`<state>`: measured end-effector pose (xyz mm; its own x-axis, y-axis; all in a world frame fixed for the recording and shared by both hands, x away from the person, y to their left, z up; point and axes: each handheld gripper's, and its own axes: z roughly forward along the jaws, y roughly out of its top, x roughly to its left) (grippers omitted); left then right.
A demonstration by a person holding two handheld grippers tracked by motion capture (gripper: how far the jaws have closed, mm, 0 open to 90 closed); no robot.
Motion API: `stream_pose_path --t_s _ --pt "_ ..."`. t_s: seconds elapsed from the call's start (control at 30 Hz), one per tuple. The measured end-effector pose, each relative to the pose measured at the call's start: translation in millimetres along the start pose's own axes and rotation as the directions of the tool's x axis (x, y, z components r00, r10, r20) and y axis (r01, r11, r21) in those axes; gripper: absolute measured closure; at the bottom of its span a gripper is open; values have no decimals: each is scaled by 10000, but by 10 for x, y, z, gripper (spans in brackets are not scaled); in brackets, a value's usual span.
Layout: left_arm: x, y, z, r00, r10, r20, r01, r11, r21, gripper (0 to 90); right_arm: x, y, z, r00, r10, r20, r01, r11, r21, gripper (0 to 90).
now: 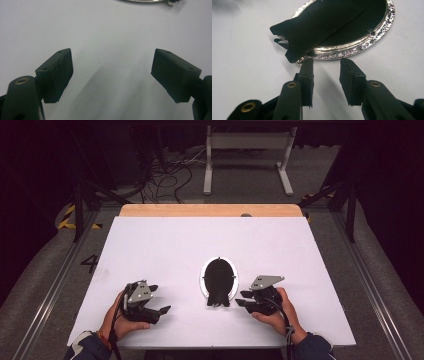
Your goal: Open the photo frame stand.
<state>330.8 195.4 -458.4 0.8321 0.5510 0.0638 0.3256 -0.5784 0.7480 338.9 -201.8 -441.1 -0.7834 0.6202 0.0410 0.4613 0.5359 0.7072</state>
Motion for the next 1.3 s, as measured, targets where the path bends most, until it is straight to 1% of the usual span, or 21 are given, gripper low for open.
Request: stream_pose_path --t_s 0.13,0.23,0.3,0.33,0.37,0.53,0.63,0.77,0.8,0.9,0.93,1.0,1.07,1.13,1.3 --pt "-42 -54 -55 10000 13 -6 -13 10000 27 175 53 -14 11 9997 -104 -216 109 9997 201 621" --pt "-42 -77 -77 10000 -11 62 11 10000 -63 172 86 -22 21 9994 -158 -310 168 9993 323 602" --pt "-29 -78 -86 10000 -75 16 75 9999 -109 168 101 -19 27 9992 -192 -361 205 9991 370 589" --pt "-23 -81 -89 9998 -197 68 198 9997 -167 167 112 -13 34 9992 -185 -346 199 9991 388 579" --pt "-22 -82 -91 9997 -230 96 232 9996 -186 166 123 -9 43 9991 -213 -365 228 9988 424 571" --pt "-36 -89 -103 9999 -161 12 161 9997 -159 165 168 -4 63 9989 -267 -387 287 9983 504 554" --pt "-45 -90 -107 9998 -220 3 220 9996 -199 165 205 11 98 9991 -267 -316 285 9979 584 553" --pt "-46 -82 -95 9999 -135 3 135 9997 -183 165 246 24 147 9985 -449 -326 474 9958 780 555" --pt "-42 -84 -90 9999 -161 -22 160 9996 -228 165 249 28 157 9983 -489 -306 512 9955 798 555" --pt "-17 -84 -91 9996 -280 -87 276 9990 -357 165 244 56 192 9990 -388 -240 405 9962 767 559" --pt "-12 -83 -93 9995 -313 -108 309 9989 -348 165 242 66 204 9988 -426 -232 442 9962 756 564" --pt "-7 -82 -86 9994 -338 -6 338 9989 -331 165 242 79 222 9984 -512 -225 528 9957 760 566" --pt "-1 -77 -68 9996 -267 -29 266 9993 -256 165 246 81 228 9980 -618 -139 627 9952 756 580" --pt "-1 -78 -41 9997 -230 -34 230 9996 -139 165 243 75 228 9981 -608 -141 616 9957 697 581" --pt "13 -93 -17 9995 -303 18 303 9995 -13 165 212 69 223 9989 -317 -359 339 9976 607 580"
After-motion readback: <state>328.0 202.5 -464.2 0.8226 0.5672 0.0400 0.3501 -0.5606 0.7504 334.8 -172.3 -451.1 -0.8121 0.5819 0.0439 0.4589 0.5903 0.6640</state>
